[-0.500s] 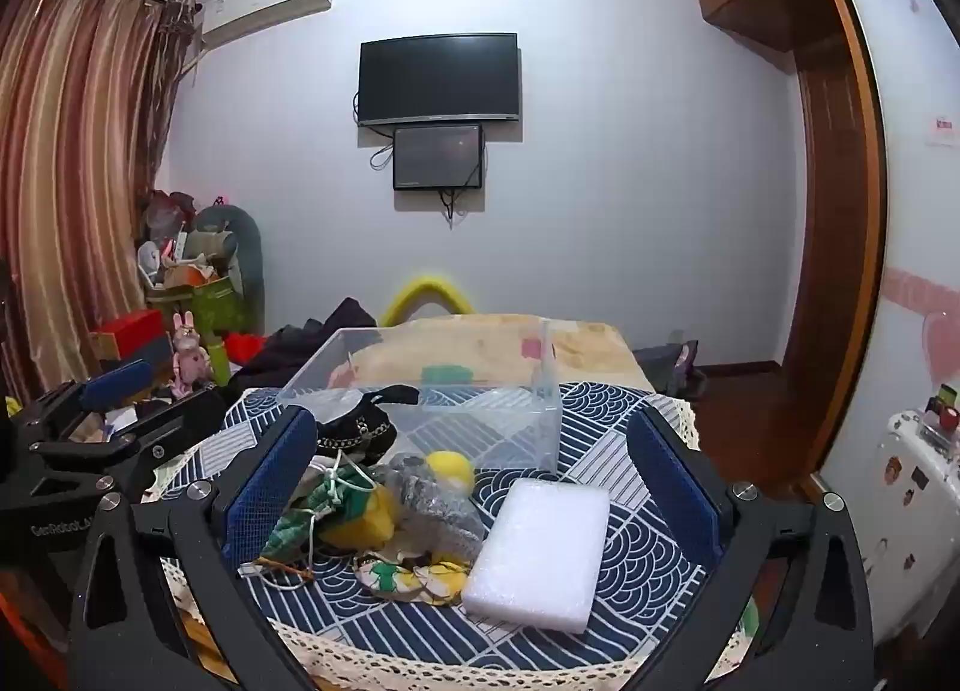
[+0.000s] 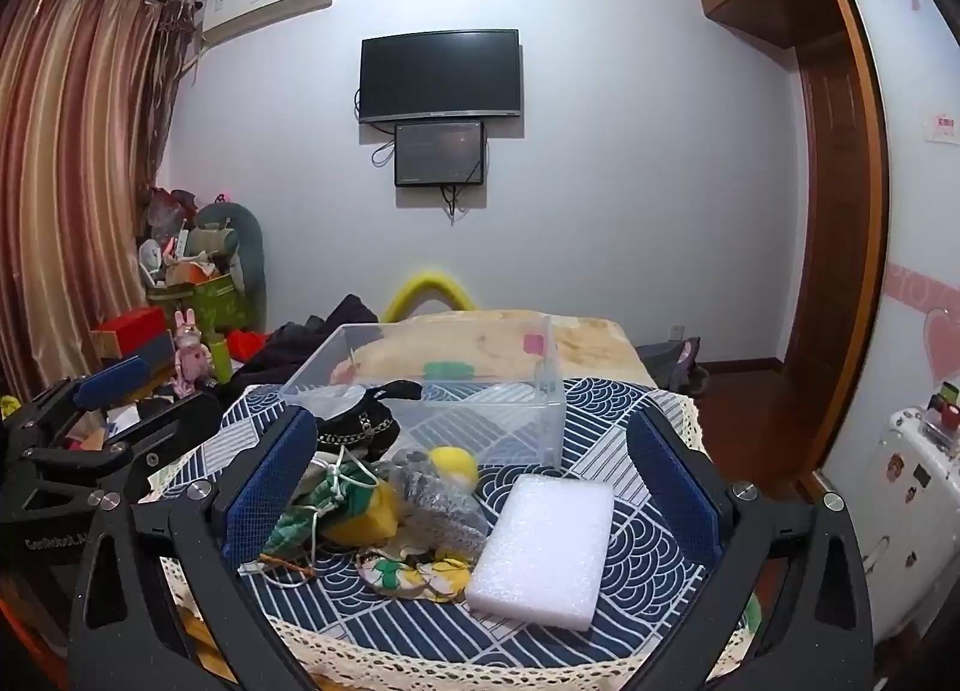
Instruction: Organize soft objects
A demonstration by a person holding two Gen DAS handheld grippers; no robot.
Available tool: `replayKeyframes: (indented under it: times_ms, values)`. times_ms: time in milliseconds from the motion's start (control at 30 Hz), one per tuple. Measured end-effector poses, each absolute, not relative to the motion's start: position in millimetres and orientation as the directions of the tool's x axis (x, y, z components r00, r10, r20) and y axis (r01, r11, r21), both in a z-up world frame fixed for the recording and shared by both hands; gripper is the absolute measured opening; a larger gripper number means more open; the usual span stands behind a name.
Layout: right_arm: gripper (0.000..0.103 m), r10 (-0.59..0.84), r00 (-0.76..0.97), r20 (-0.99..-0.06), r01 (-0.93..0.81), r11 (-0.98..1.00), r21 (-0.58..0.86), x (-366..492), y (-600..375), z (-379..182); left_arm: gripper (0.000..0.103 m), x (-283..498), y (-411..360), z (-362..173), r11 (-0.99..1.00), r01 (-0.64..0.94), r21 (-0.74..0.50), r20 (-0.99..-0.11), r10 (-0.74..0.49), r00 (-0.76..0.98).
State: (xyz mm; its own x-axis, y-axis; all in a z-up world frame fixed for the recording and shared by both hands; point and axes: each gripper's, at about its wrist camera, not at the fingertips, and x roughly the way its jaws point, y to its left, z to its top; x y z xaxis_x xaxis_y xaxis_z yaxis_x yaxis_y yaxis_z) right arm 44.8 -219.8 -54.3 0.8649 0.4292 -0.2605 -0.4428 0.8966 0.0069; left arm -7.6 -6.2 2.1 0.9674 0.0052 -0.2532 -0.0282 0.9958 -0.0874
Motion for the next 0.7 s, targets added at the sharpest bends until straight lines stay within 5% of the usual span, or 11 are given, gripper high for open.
replayKeyframes:
  times_ms: [700]
  values:
    - [0.103, 0.432, 0.866, -0.251, -0.443, 0.896, 0.011, 38.8, -219.0, -51.9, 0.103, -11.5, -4.9, -0.4, 0.995, -0.051, -0.082, -0.243, 0.030, 0.969]
